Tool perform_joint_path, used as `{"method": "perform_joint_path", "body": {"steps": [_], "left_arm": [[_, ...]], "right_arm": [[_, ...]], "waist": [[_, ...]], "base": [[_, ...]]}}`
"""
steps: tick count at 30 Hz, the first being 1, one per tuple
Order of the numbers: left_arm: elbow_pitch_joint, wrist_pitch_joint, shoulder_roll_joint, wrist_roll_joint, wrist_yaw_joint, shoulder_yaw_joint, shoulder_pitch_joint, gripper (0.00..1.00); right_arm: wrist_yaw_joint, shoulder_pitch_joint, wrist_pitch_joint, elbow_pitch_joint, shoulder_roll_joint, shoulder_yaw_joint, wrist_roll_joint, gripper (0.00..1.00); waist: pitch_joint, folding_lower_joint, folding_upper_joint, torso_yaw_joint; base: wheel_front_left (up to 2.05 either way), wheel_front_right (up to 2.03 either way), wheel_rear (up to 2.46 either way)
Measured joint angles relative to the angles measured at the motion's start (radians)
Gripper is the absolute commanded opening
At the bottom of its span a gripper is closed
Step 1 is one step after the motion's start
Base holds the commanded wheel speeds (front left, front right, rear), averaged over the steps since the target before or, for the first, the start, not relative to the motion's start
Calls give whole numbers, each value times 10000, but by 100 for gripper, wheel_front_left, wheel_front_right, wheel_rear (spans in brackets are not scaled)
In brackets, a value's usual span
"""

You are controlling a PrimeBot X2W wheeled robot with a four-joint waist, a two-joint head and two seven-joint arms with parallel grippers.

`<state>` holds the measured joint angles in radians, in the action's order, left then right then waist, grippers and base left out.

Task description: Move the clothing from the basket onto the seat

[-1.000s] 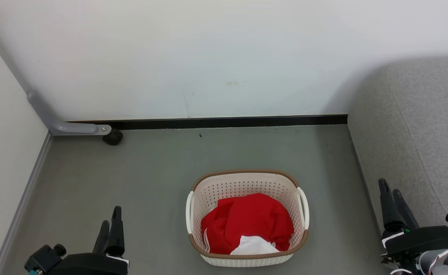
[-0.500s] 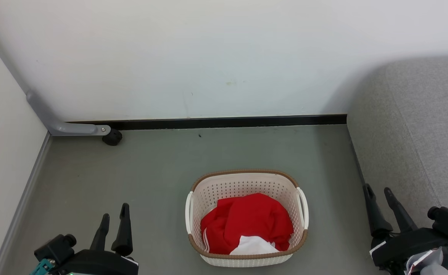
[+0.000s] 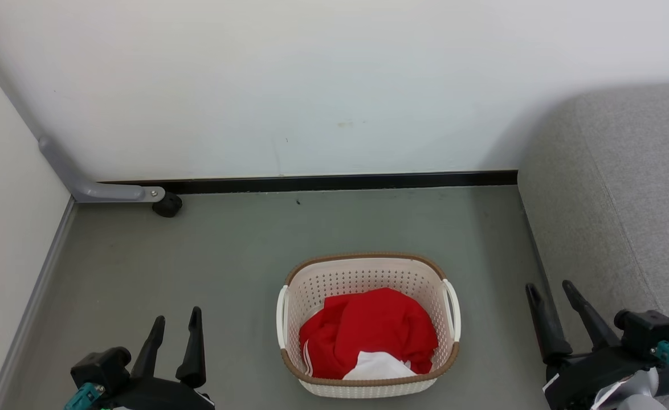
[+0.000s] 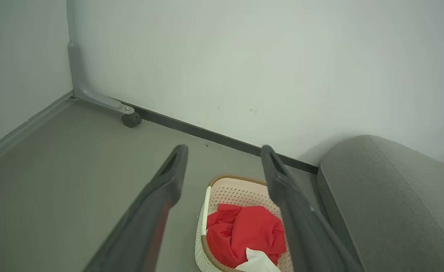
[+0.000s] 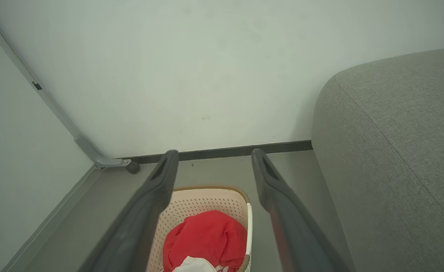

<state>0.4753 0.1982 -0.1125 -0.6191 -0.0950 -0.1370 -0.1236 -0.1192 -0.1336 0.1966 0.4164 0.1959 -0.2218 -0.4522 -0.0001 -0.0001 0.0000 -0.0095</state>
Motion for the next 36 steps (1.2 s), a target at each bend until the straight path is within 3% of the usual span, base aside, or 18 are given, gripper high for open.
{"method": "perform_joint_path", "body": {"steps": [15, 36], "left_arm": [[207, 514, -46, 2046, 12, -10, -141, 100], [171, 514, 109, 2516, -111, 391, -120, 100]], "right_arm": [[0, 2, 518, 360, 105, -253, 1810, 100], [0, 89, 516, 422, 117, 92, 2067, 100]], "waist": [[14, 0, 1, -62], [109, 0, 0, -252]], "base": [[0, 0, 0], [0, 0, 0]]}}
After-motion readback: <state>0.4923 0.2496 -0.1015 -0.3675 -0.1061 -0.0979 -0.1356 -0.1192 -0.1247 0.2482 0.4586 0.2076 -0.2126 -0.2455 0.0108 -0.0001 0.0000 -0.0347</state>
